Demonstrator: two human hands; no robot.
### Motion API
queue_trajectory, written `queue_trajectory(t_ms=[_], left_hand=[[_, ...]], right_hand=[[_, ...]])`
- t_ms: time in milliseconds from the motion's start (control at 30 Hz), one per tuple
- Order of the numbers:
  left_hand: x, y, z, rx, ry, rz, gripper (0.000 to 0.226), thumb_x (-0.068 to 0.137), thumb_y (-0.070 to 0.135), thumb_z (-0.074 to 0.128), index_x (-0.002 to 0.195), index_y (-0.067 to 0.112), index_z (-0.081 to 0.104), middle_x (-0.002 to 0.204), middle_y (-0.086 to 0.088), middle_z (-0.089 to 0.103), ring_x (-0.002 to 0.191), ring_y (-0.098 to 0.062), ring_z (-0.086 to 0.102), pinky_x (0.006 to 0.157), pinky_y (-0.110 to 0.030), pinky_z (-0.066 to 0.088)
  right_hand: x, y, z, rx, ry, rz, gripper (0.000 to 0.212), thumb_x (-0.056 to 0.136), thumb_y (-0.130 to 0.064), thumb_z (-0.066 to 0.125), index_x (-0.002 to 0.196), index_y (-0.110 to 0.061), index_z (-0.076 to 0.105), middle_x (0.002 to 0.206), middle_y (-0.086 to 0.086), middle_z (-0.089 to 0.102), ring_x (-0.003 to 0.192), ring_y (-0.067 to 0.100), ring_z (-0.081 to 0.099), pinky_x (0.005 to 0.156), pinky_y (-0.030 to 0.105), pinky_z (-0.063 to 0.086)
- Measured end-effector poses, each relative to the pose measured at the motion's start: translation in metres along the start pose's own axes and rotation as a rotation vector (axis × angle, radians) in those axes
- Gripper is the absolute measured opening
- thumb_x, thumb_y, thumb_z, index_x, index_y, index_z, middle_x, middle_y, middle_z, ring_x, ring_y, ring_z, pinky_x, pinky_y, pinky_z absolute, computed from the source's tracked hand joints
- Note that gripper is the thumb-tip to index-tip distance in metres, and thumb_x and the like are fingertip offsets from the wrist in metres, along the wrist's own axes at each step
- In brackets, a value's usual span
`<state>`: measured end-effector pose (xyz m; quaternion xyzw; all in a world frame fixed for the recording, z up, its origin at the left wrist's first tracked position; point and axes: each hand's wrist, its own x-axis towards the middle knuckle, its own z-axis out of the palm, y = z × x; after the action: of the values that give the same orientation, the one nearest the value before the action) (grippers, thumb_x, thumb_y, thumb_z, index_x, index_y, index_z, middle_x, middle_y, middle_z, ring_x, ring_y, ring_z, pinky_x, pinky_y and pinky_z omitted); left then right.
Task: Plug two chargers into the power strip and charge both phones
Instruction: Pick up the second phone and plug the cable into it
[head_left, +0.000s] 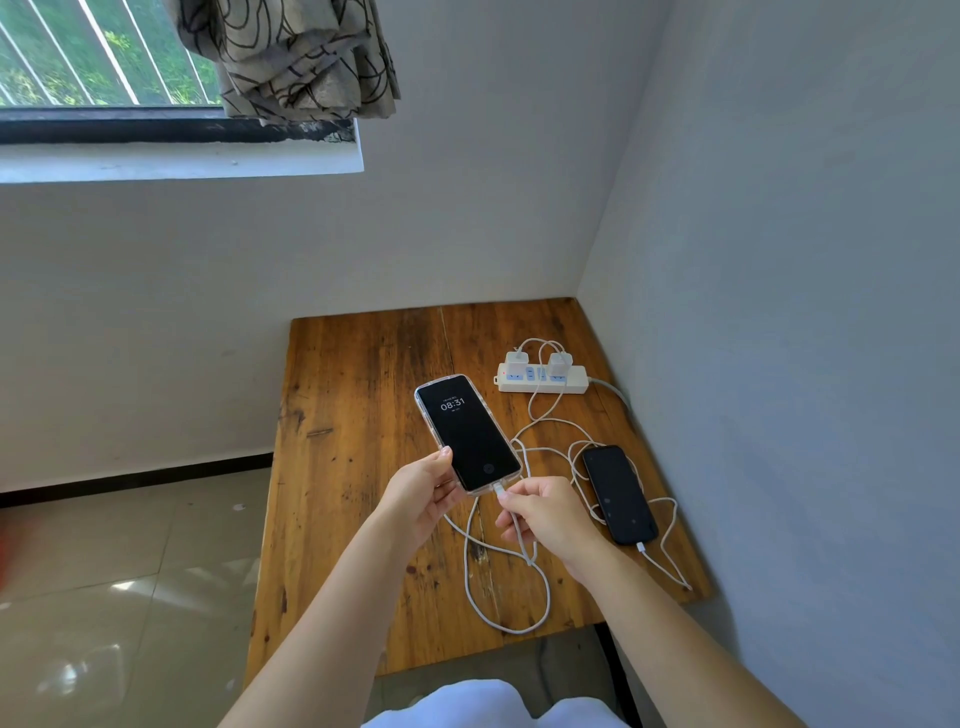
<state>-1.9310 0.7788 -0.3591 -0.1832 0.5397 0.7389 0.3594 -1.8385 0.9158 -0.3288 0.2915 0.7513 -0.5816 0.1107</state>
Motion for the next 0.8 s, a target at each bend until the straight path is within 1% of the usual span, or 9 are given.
queue_trajectory(t_ms=[300,467,633,800], left_hand=[[0.0008,0.0008,0.0,-0.003,-0.002,0.004,0.025,0.095,0.016,0.053,0.118,0.008,0.059,0.101,-0.014,0.071,0.088,-0.022,0.069,0.064,-0.027,0.053],[0.0014,-0.0004,-0.0015,-0.005,-0.006,0.0,0.028,0.094,0.017,0.055,0.12,0.008,0.057,0.106,-0.016,0.07,0.093,-0.024,0.068,0.066,-0.028,0.053],[0.0014,-0.0021,-0.0032,-0.002,-0.011,-0.006,0.025,0.095,0.017,0.054,0.117,0.009,0.059,0.1,-0.013,0.072,0.086,-0.021,0.07,0.06,-0.026,0.054],[0.0017,-0.0026,-0.0037,0.001,-0.009,-0.005,0.022,0.095,0.017,0.054,0.114,0.01,0.061,0.097,-0.012,0.073,0.082,-0.02,0.071,0.056,-0.024,0.055]], right_hand=[[-0.0003,-0.0015,-0.0001,0.005,-0.004,-0.001,0.019,0.094,-0.019,0.056,0.087,-0.007,0.069,0.072,0.005,0.07,0.063,0.012,0.067,0.059,0.021,0.05],[-0.0011,-0.0009,0.0004,0.004,-0.006,0.004,0.018,0.094,-0.019,0.056,0.087,-0.008,0.069,0.073,0.005,0.07,0.064,0.012,0.067,0.058,0.02,0.051],[-0.0009,0.0001,0.0015,0.007,-0.011,0.021,0.018,0.093,-0.019,0.056,0.089,-0.007,0.069,0.075,0.006,0.07,0.066,0.014,0.067,0.06,0.021,0.051],[-0.0009,-0.0001,0.0018,0.01,-0.017,0.033,0.017,0.094,-0.018,0.056,0.089,-0.006,0.069,0.075,0.007,0.07,0.065,0.013,0.067,0.057,0.019,0.05]])
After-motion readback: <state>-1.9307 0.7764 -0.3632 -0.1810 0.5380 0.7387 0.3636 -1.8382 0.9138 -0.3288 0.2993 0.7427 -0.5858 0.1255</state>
